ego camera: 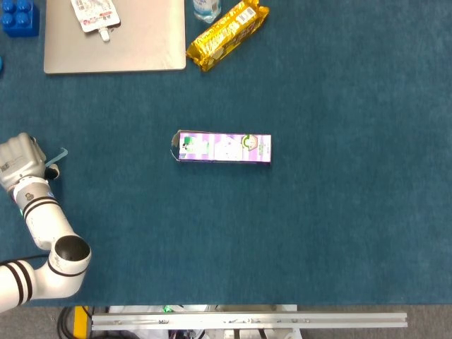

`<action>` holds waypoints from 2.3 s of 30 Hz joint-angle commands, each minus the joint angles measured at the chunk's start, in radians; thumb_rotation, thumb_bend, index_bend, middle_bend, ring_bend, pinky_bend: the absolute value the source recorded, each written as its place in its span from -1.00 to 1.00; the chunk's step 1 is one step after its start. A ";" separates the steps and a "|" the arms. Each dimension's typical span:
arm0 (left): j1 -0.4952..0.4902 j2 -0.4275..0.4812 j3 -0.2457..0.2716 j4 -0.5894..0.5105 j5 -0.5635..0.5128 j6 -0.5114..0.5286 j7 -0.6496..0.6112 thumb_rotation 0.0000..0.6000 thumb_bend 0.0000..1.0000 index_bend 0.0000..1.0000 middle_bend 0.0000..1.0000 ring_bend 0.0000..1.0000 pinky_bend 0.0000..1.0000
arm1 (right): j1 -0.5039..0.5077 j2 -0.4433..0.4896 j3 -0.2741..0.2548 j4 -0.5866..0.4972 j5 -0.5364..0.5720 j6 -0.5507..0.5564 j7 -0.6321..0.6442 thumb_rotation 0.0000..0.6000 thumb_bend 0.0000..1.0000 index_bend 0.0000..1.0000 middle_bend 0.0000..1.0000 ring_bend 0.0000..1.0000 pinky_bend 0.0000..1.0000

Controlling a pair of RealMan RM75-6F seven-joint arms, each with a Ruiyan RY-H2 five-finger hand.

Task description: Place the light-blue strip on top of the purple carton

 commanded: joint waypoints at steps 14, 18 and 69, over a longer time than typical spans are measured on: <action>0.001 -0.008 0.001 0.025 0.011 -0.011 -0.013 1.00 -0.38 0.11 1.00 1.00 1.00 | 0.002 -0.001 0.001 -0.001 0.007 -0.008 -0.008 1.00 -0.47 -0.96 -0.19 -0.29 -0.31; 0.000 -0.008 0.000 0.028 0.007 -0.015 -0.011 1.00 -0.38 0.11 1.00 1.00 1.00 | 0.002 0.000 0.001 -0.003 0.008 -0.008 -0.009 1.00 -0.47 -0.96 -0.18 -0.29 -0.31; -0.067 0.015 0.153 -0.196 0.477 0.017 -0.034 1.00 -0.24 0.17 1.00 1.00 1.00 | -0.017 0.013 0.002 -0.042 0.009 0.025 -0.030 1.00 -0.47 -0.95 -0.18 -0.28 -0.31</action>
